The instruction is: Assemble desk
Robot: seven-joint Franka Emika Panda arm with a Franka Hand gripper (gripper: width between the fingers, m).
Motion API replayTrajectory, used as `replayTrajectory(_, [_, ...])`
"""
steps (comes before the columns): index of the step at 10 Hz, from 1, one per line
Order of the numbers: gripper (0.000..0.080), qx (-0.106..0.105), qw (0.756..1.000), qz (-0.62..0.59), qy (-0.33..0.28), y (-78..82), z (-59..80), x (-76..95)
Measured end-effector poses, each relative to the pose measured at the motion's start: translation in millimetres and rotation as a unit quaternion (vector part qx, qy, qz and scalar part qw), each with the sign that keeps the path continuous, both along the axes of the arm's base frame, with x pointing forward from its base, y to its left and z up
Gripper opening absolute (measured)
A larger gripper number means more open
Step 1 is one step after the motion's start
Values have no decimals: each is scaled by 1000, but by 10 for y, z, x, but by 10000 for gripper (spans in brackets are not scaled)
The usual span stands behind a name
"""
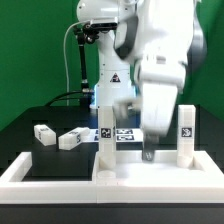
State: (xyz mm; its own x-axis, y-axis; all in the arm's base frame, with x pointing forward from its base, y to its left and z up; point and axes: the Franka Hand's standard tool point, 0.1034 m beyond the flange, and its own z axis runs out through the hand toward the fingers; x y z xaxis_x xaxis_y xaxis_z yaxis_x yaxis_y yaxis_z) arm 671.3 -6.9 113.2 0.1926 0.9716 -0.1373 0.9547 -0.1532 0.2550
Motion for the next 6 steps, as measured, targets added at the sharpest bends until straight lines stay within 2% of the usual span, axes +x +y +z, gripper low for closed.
replayTrajectory(1, [648,-1,1000,-21,-2,-144,249,5])
replayTrajectory(2, [648,4,998,-53,-15,-229,370,22])
replayTrajectory(3, [648,13,996,-86,-18,-209,315,2])
replayTrajectory(6, [648,32,985,-169,-33,-203,297,1])
